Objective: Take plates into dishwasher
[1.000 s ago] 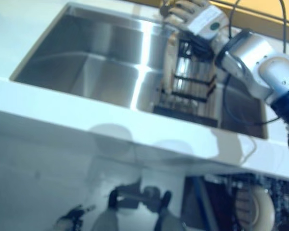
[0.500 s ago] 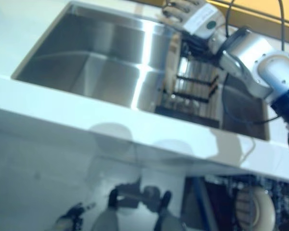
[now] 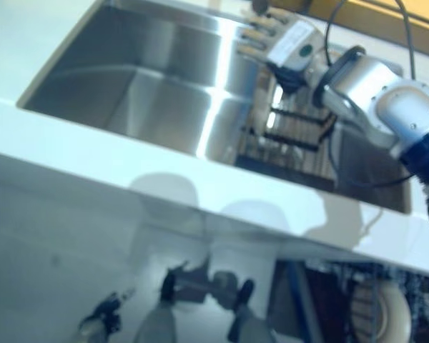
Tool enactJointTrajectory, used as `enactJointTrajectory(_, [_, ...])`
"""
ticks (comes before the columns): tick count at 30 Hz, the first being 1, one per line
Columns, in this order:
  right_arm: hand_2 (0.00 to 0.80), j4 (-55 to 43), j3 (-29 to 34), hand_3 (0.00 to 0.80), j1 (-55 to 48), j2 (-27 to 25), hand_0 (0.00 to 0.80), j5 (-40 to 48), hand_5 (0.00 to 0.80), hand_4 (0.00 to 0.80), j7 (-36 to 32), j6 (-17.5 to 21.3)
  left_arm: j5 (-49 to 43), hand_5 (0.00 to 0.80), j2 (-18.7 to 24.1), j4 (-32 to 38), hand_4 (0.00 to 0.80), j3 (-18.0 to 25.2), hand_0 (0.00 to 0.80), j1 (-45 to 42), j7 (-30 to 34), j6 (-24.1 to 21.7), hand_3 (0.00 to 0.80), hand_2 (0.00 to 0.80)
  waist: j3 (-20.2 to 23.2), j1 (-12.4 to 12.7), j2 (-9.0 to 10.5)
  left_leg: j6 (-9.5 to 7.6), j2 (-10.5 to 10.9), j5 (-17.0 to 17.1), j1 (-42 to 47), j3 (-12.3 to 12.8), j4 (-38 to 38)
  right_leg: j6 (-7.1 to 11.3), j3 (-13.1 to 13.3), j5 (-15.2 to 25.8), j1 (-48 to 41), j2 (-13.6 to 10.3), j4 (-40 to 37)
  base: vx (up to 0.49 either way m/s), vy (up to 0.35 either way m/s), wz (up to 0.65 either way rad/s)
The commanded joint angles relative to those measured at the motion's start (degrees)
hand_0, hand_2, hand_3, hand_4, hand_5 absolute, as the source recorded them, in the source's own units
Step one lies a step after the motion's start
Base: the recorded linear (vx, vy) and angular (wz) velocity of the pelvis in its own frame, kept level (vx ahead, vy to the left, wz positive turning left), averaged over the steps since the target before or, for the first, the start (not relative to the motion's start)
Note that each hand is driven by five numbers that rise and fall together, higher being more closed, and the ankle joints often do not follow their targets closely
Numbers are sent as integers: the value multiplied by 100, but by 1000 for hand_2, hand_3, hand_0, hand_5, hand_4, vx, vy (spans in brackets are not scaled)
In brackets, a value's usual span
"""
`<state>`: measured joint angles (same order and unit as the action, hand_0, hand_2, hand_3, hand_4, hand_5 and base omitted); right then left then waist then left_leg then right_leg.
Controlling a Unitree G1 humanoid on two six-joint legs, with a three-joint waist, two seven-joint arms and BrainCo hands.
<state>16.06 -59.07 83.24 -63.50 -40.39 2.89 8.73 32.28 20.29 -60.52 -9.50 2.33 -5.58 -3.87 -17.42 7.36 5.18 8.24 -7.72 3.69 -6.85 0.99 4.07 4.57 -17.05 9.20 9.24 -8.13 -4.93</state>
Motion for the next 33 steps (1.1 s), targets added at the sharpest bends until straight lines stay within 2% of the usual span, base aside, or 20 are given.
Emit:
enactJointTrajectory(1, [0,-35,-359,0,893,-202,0,-211,0,0,78,14,166,0,165,179,0,40,0,-51,23,-131,0,0,-91,113,99,-199,33,180,-314,-70,93,530,67,-294,-286,-267,-7,0,0,0])
enactJointTrajectory(20, [0,91,-546,0,976,-107,0,-1069,0,0,-193,57,708,0,145,348,0,97,0,-16,207,-181,0,0,-385,141,57,-210,64,258,-499,-56,93,534,53,-212,-86,-285,-7,-1,1,1])
enactJointTrajectory(21, [75,102,-581,75,1015,-102,75,-1186,75,75,-203,66,760,0,146,363,0,96,0,-24,210,-193,0,0,-413,144,51,-210,65,265,-521,-52,93,532,45,-207,-65,-286,-7,0,0,0])
enactJointTrajectory(22, [270,112,-588,270,1020,-94,270,-1237,270,270,-206,63,765,0,146,365,0,98,0,-26,216,-198,0,0,-421,145,48,-210,65,268,-527,-52,93,532,42,-205,-59,-286,-7,0,0,0])
enactJointTrajectory(23, [580,138,-616,580,1037,-66,580,-1360,580,580,-215,44,800,0,150,370,0,99,0,-36,227,-209,0,0,-441,151,44,-208,64,279,-540,-52,93,532,36,-196,-46,-286,-7,0,0,0])
enactJointTrajectory(24, [800,151,-643,800,1064,-48,800,-1436,800,800,-214,28,828,0,153,382,0,95,0,-42,236,-212,0,0,-451,156,39,-206,63,286,-547,-51,93,532,32,-193,-40,-287,-7,0,0,0])
enactJointTrajectory(33, [800,324,-628,800,1118,-45,800,-1840,800,800,-274,-185,851,0,140,461,0,137,0,-106,251,-206,0,0,-466,173,34,-201,74,315,-590,-51,93,537,-3,-175,-8,-291,-7,0,0,0])
